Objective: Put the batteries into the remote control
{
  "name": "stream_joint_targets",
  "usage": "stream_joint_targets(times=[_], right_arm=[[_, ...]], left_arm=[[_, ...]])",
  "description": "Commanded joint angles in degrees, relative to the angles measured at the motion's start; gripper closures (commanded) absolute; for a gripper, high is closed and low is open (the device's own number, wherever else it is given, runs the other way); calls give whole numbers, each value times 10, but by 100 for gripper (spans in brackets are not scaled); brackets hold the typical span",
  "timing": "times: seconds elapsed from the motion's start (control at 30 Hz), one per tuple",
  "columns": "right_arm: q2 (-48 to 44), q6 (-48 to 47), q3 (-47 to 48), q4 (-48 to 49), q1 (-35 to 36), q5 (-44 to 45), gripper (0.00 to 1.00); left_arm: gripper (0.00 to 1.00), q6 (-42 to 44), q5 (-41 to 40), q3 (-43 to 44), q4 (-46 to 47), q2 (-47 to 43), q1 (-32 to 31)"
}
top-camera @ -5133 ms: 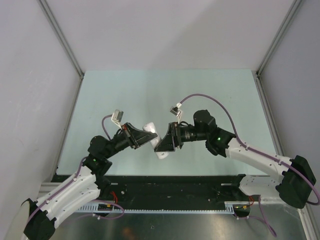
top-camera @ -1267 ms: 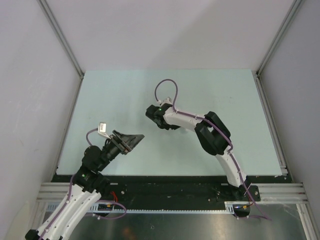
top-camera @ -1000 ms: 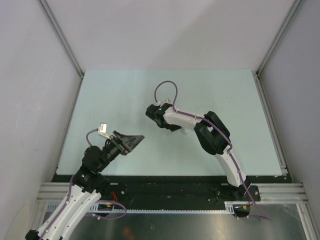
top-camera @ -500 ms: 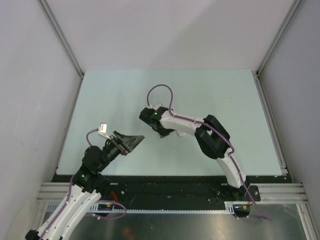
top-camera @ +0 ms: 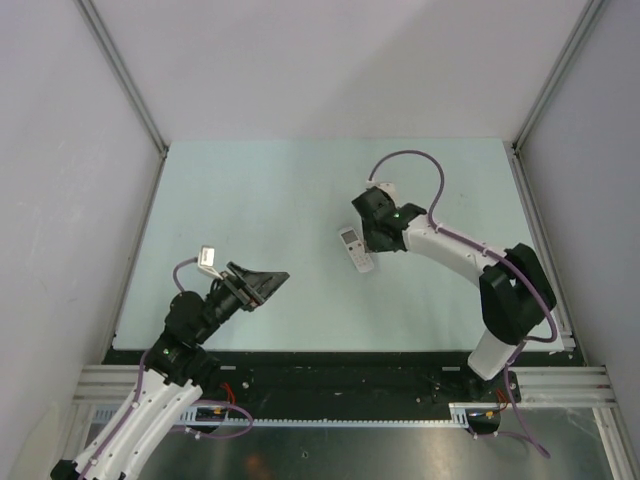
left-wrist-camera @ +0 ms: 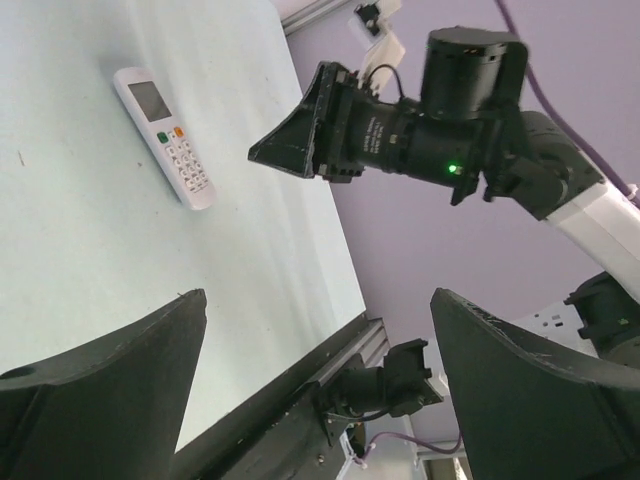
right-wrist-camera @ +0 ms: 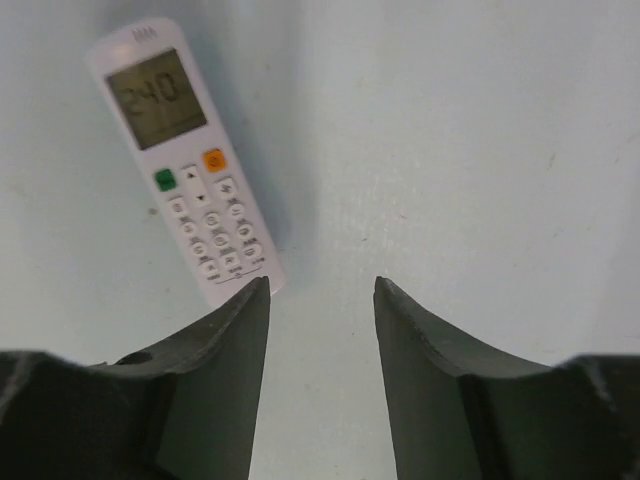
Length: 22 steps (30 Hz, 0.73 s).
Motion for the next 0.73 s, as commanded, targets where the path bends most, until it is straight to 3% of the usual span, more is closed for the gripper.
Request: stream_joint_targets(times=[0.0, 0.07, 0.2, 0.43, 0.6, 0.7], right_arm=[[-24, 10, -57, 114, -7, -58, 52], [-48, 17, -78, 125, 2, -40, 52], [-161, 34, -154, 175, 2, -52, 41], [-385, 38, -291, 252, 7, -94, 28], [-445, 24, -317, 231, 11, -77, 28], [-477, 19, -320, 223, 11, -78, 26]], left_arm=[[4, 30, -6, 11, -4, 10, 1], [5, 53, -14, 21, -20, 13, 1], [0, 109, -59, 63, -83, 50, 1], [0, 163, -225, 216, -257, 279, -16], [0, 200, -262, 244, -261, 320, -73], [0, 212, -260, 241, -254, 311, -76]])
